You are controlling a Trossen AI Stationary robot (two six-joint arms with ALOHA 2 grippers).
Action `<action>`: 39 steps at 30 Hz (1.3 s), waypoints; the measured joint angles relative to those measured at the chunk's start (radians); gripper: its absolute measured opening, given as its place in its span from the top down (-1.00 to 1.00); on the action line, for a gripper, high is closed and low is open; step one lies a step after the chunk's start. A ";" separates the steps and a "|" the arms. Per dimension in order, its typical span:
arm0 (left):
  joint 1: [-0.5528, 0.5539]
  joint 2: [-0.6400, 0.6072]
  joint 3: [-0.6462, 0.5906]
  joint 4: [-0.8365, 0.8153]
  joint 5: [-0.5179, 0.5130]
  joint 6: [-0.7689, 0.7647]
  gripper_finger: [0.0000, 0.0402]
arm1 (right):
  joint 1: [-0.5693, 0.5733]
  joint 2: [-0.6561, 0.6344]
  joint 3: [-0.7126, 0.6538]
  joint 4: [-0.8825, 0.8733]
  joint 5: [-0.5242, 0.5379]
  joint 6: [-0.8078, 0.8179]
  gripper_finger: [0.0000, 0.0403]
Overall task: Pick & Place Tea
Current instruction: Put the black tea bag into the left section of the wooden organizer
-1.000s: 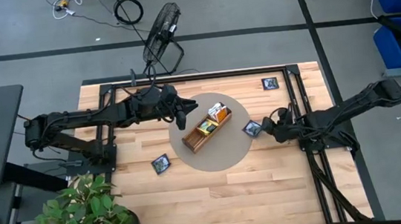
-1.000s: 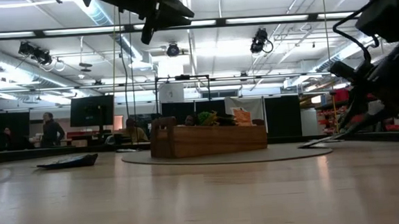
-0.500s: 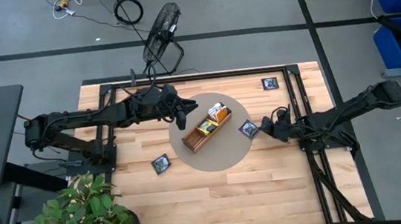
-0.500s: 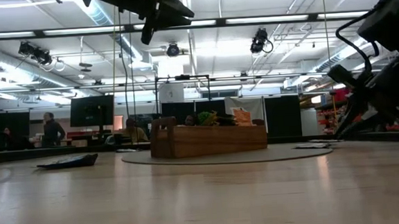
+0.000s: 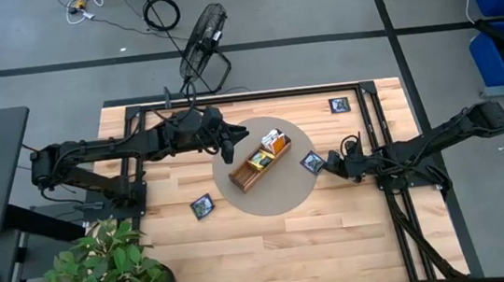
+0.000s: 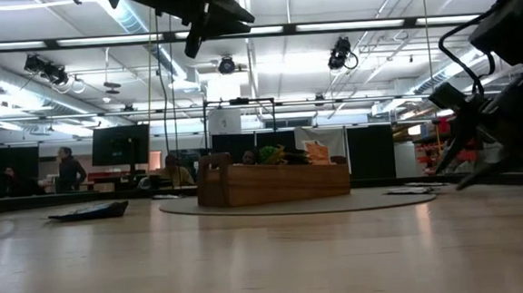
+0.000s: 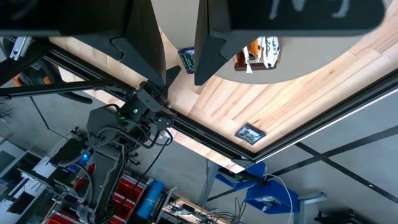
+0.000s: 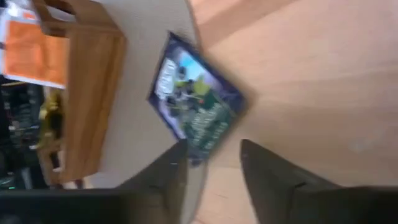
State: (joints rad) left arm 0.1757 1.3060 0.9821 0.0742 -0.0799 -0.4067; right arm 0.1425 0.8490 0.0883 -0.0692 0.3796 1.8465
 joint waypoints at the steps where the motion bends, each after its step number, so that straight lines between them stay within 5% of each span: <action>1: 0.000 0.000 0.000 0.000 0.000 0.000 0.56 | 0.000 0.000 0.000 -0.011 -0.005 0.007 0.15; 6: 0.000 0.000 0.000 0.000 0.000 0.001 0.56 | -0.004 -0.001 0.002 -0.038 0.052 0.115 -0.27; 12: 0.000 0.000 0.000 -0.003 0.018 0.031 0.56 | -0.057 0.012 0.004 -0.052 0.053 0.110 -0.37; 30: 0.002 0.000 0.000 -0.013 0.026 0.036 0.56 | -0.189 0.163 0.000 0.170 -0.078 -0.046 0.08; 39: 0.002 0.000 0.000 -0.029 0.026 0.036 0.56 | -0.187 0.180 0.000 0.213 -0.175 -0.112 0.61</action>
State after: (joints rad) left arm 0.1776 1.3056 0.9825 0.0451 -0.0544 -0.3706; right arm -0.0445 1.0294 0.0879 0.1436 0.2045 1.7343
